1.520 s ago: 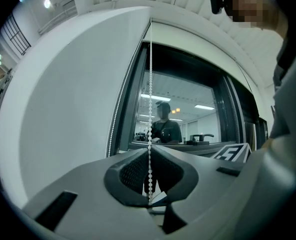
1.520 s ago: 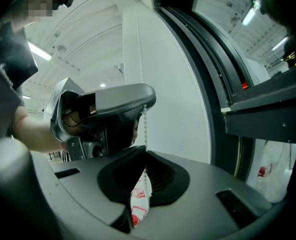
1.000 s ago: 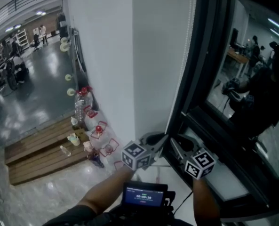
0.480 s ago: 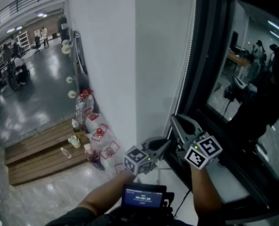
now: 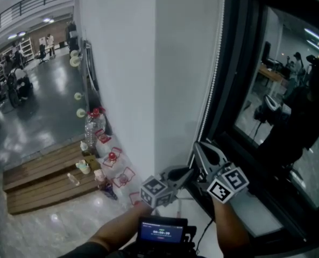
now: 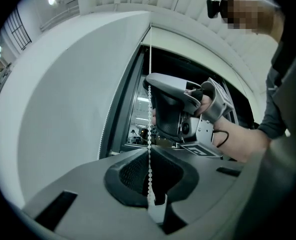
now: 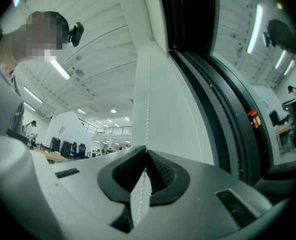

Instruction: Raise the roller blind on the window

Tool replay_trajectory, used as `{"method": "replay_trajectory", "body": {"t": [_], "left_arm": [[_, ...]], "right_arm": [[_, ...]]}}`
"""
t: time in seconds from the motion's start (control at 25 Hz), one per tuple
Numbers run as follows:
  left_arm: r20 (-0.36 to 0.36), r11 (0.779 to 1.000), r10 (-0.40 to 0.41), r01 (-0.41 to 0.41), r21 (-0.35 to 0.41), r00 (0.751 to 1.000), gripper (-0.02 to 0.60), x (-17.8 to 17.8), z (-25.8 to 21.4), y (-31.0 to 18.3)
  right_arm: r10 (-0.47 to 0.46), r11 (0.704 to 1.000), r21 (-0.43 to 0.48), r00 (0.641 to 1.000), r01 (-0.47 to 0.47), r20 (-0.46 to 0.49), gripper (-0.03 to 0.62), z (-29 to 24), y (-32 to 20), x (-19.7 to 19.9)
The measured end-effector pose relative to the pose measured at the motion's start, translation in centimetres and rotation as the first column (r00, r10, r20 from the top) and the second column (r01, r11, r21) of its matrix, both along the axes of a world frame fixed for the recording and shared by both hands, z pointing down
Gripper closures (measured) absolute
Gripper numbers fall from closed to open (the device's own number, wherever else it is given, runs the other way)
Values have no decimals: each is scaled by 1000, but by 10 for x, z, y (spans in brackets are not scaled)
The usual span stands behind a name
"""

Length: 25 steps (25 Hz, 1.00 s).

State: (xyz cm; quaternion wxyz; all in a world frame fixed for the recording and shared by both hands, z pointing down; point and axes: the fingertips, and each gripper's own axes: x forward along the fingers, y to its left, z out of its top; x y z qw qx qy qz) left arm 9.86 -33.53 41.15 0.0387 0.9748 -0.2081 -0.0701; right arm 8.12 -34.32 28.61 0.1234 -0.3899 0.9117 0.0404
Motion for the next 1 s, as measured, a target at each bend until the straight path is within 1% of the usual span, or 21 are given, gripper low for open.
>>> {"method": "replay_trajectory", "body": {"t": [0.08,0.36,0.56,0.72,0.88,1.0], "left_arm": [[-3,1000,0,0,-1,1000,571,-1,1,-1],[19,999,-31,32,-29,999,571,-5,15,0],[56,995,-29,34,-95,998,571,-7,44,-1],[71,992,-18,27,-123,997,571,-10,58,-3],[55,990,-7,14,-144,998,569,-11,61,-1],[68,989,-23,32,-141,997,563,-17,55,-1]], "right_arm": [[12,1000,11,1000,-12,-28,585,2,0,-4],[22,1000,-7,999,-22,-30,586,17,1,-7],[34,998,-56,999,-37,-39,586,46,-2,-7],[46,996,-76,998,-50,-50,585,63,-5,-7],[54,995,-80,996,-59,-64,591,69,-6,-3],[63,994,-82,995,-69,-77,591,68,-10,6]]}}
